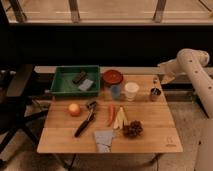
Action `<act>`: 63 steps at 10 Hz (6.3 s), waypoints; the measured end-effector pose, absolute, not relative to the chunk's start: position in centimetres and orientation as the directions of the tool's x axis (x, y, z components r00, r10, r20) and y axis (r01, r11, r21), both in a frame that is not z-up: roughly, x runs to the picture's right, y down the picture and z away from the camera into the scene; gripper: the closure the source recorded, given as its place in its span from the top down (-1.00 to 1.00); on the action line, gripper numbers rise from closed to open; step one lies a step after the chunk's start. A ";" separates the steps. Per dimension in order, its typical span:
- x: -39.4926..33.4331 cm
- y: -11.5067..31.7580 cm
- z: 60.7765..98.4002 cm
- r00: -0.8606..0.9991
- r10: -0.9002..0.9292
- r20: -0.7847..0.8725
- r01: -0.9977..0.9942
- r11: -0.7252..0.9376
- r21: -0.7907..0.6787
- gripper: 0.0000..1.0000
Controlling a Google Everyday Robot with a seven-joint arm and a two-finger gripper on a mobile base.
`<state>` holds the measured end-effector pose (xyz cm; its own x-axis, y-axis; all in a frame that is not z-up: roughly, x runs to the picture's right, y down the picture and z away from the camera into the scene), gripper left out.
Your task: Place fork in metal cup
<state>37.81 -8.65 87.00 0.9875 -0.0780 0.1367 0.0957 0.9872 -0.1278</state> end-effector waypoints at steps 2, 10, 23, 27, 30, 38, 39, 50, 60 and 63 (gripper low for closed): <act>37.7 -8.6 87.0 0.988 -0.084 0.131 0.100 0.987 -0.124 0.42; 39.3 -8.8 87.3 0.961 0.218 0.171 -0.216 0.976 -0.030 0.42; 38.6 -6.2 93.1 0.812 0.517 0.269 -0.473 0.855 -0.215 0.42; 37.0 -5.9 94.4 0.792 0.530 0.303 -0.463 0.845 -0.268 0.42; 36.2 -5.6 95.2 0.787 0.534 0.309 -0.454 0.841 -0.295 0.26; 35.9 -5.9 94.8 0.796 0.511 0.324 -0.421 0.852 -0.312 -1.00; 35.8 -6.6 94.3 0.800 0.501 0.330 -0.416 0.860 -0.297 -1.00; 35.8 -10.9 87.9 0.826 0.421 0.374 -0.403 0.906 -0.130 -0.21; 39.4 -7.3 89.2 0.783 0.542 0.305 -0.513 0.840 -0.176 0.20; 40.2 -6.7 90.4 0.774 0.566 0.285 -0.530 0.824 -0.198 0.20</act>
